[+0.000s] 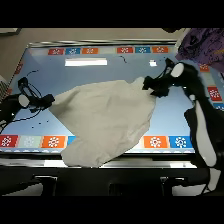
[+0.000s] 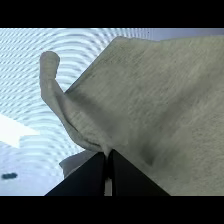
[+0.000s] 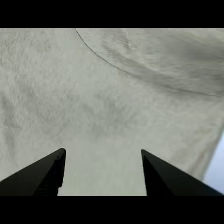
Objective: Fold the clothes and pants, and hang the long-sleeved shirts on hangers.
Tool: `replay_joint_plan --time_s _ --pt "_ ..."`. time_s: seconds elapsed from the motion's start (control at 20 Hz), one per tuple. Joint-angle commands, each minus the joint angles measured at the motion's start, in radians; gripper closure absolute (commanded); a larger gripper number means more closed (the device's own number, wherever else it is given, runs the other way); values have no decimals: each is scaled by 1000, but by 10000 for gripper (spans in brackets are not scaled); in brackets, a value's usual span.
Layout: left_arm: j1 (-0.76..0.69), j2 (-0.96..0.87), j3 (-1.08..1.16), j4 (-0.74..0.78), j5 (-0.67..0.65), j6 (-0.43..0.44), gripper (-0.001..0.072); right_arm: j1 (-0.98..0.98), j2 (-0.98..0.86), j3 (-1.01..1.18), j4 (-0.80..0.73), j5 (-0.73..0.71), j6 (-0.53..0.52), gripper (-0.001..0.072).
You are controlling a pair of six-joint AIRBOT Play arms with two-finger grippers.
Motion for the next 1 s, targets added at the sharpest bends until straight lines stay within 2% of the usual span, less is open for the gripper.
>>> replay_joint_plan --time_s 0.0,0.1,0.2,0.3,0.45,0.5,0.6,0.8,0.95 --pt "11 6 26 -6 -89 1 691 -140 158 -56 9 204 -138 166" --pt "14 8 45 -6 -146 1 690 -202 283 -238 96 229 -137 165" --pt "13 8 50 -10 -186 1 690 -183 424 -514 257 176 -134 160" --pt "13 7 50 -23 -215 0 690 -92 549 -795 442 73 -120 159" --pt "13 7 50 -29 -248 1 690 136 653 -1083 603 -103 -60 157" --pt "13 7 50 -29 -256 0 690 226 661 -1135 626 -153 -32 155" --pt "13 7 50 -29 -262 0 690 400 655 -1170 625 -251 23 90" --pt "13 7 50 -29 -266 0 690 624 588 -1171 619 -382 188 89" --pt "13 5 50 -29 -266 0 690 718 522 -1171 639 -449 223 89"
